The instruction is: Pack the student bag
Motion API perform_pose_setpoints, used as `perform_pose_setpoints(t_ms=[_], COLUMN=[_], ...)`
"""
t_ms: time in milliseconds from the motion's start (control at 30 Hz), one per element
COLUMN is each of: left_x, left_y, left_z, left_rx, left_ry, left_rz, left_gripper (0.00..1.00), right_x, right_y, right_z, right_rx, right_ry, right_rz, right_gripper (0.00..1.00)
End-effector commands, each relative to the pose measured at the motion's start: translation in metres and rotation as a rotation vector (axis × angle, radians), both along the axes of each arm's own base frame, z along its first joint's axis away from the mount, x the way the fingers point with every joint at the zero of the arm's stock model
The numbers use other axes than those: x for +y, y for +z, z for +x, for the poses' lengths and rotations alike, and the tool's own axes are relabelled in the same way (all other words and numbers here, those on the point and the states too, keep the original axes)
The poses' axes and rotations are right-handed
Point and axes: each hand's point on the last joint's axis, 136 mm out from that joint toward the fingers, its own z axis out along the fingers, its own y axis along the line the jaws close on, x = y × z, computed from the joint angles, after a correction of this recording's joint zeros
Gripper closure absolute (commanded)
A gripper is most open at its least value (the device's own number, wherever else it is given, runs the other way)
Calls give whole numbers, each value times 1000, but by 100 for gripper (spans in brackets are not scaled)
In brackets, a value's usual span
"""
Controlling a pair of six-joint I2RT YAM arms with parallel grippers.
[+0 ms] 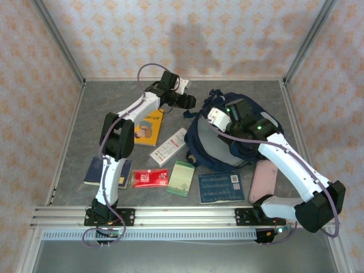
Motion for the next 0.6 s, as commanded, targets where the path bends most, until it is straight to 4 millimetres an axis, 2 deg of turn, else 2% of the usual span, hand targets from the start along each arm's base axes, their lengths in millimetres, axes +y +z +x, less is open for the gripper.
perform_pose_setpoints(t_ms=[0, 133, 200, 367, 467, 567], left_x=[20, 43, 55, 82, 77, 72], left_y=[103, 145, 152, 154, 151, 137], left_z=[0, -20, -32, -70, -108, -143], left_rx=[-174, -216, -206, -147, -145, -116], left_ry=[149, 255, 305, 384, 299, 243], left_rz=[-54, -67, -44, 32, 63, 123], left_gripper=[48, 47, 47, 47, 41, 39], right_x=[-5, -17, -21, -29, -27, -23], right_y=[65, 84, 86, 86, 82, 74], right_z=[44, 59, 66, 86, 99, 112], right_rx=[-211, -240, -232, -232, -216, -173], right_ry=[-214, -358, -417, -533, -554, -577], right_rz=[224, 331, 351, 351, 365, 422], right_gripper=[100, 100, 100, 100, 100, 100])
